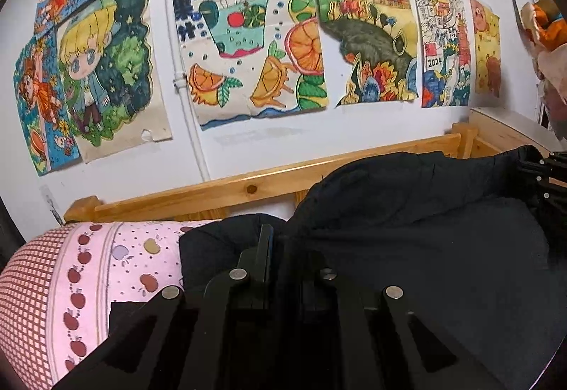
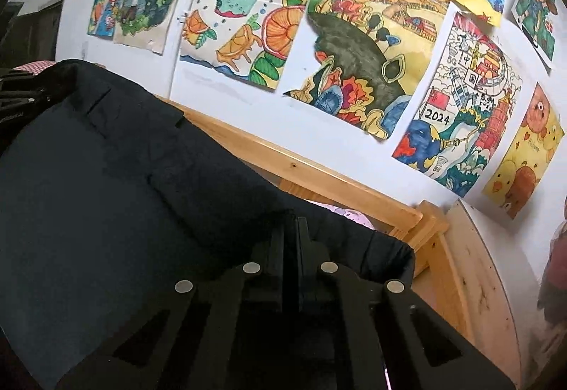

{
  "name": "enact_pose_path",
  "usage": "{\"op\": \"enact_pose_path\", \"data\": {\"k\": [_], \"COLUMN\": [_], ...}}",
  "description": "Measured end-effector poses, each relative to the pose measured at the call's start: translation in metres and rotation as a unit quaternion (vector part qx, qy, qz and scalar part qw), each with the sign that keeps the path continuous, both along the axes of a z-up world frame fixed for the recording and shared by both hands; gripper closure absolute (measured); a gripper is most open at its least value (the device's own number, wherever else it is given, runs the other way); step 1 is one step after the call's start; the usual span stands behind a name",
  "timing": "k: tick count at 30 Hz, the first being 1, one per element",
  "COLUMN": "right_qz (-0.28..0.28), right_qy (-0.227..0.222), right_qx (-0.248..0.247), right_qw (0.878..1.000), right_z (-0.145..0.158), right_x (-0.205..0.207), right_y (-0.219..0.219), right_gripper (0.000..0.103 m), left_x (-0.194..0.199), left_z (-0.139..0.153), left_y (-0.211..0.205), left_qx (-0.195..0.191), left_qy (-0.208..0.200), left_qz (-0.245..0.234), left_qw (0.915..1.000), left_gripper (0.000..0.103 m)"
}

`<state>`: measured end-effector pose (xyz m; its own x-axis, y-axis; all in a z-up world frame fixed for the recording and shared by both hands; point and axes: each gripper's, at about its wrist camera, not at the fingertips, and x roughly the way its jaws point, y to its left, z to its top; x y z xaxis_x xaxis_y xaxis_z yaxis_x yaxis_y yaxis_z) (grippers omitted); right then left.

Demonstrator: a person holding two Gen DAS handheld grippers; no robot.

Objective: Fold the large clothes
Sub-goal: 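Lift the held hem with both tools and carry it toward the collar, then lower the hem onto the collar and open both tools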

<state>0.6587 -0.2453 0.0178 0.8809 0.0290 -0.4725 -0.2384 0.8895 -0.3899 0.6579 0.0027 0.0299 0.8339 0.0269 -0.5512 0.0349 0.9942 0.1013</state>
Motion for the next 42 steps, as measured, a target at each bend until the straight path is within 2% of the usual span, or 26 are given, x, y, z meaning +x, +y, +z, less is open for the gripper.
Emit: {"op": "enact_pose_path", "data": {"k": [8,13,19,25,26,28,30,31,33,34,35,37,39,42], "right_qz": [-0.011,-0.016,-0.016,-0.018,-0.018,-0.021,-0.022,-0.02,-0.02,-0.019,-0.014,-0.003,0.015,0.043], "right_qy": [0.002,0.022,0.033,0.008,0.004,-0.013,-0.027,-0.036,-0.043,-0.045,-0.046,-0.043,-0.039,-0.017], "right_qx": [0.001,-0.003,-0.006,0.002,0.004,0.01,0.018,0.029,0.045,0.052,0.066,0.084,0.099,0.114], "right_qw": [1.0,1.0,0.999,1.0,1.0,1.0,0.999,0.999,0.998,0.997,0.997,0.995,0.994,0.992], "right_z": [-0.016,-0.034,-0.05,-0.046,-0.043,-0.038,-0.031,-0.025,-0.016,-0.012,-0.006,0.001,0.004,0.002], "right_x": [0.022,0.039,0.049,0.038,0.037,0.029,0.022,0.016,0.006,0.002,-0.006,-0.017,-0.031,-0.052], "right_y": [0.003,0.007,0.01,0.007,0.006,0.004,0.002,0.0,-0.003,-0.005,-0.006,-0.007,-0.006,-0.003], "right_gripper": [0.098,0.098,0.098,0.095,0.092,0.078,0.05,0.045,0.043,0.043,0.041,0.032,0.025,0.023], "left_x": [0.018,0.028,0.035,0.033,0.032,0.03,0.026,0.024,0.018,0.012,0.005,-0.018,-0.028,-0.04], "left_z": [-0.019,-0.034,-0.047,-0.052,-0.052,-0.05,-0.047,-0.046,-0.04,-0.037,-0.032,-0.02,-0.013,-0.011], "left_y": [0.007,0.01,0.008,0.009,0.01,0.012,0.014,0.016,0.02,0.022,0.025,0.032,0.035,0.033], "left_qx": [-0.024,-0.037,-0.039,-0.046,-0.049,-0.058,-0.068,-0.072,-0.086,-0.094,-0.103,-0.13,-0.144,-0.148], "left_qy": [0.018,0.037,0.048,0.046,0.046,0.045,0.041,0.039,0.03,0.019,-0.002,-0.058,-0.061,-0.052], "left_qz": [-0.01,-0.013,-0.013,-0.018,-0.019,-0.018,-0.015,-0.012,-0.008,-0.005,0.002,0.021,0.022,0.009], "left_qw": [0.9995,0.9985,0.998,0.9977,0.9976,0.9972,0.9967,0.9966,0.9958,0.9954,0.9947,0.9895,0.9874,0.9876], "left_gripper": [0.093,0.09,0.088,0.086,0.085,0.083,0.081,0.077,0.06,0.028,0.003,0.0,0.0,0.0]}}
